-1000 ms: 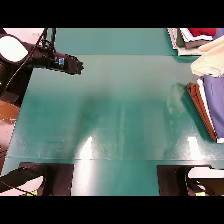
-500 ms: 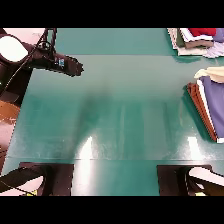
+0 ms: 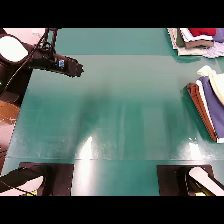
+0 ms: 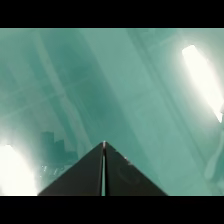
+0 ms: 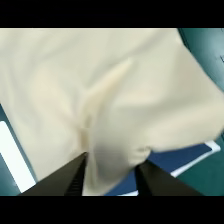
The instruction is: Fold the shirts.
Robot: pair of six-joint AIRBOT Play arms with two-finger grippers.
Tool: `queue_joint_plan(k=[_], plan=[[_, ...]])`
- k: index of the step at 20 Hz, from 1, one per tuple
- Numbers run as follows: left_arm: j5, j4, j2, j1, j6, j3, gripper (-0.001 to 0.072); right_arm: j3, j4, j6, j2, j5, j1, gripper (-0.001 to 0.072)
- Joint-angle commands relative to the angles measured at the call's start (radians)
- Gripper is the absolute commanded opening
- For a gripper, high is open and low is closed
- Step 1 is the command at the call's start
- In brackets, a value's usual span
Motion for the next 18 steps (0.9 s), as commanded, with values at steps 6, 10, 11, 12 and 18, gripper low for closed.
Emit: queue_joint_plan(k=[6,10,11,12,18], plan=[[-0.001,0.000,0.000,0.000,0.001,0.000,0.0026,-0.011,-0.074,0.207,0.043,0.029,0.001,0.0576],[0.006,0.009,0.000,0.000,0.001,0.000,0.0026,0.022,0.369,0.208,0.043,0.036,0.023,0.0570],[-0.001,0.007,0.000,0.000,0.000,0.000,0.0026,0.022,0.439,0.208,0.043,0.035,0.053,0.0569],[-0.009,0.006,0.000,0.000,0.000,0.000,0.0025,0.022,0.477,0.208,0.043,0.034,0.090,0.0569],[0.053,0.006,0.000,0.000,0.000,0.000,0.0026,0.022,0.482,0.184,0.043,-0.010,0.414,0.0148]])
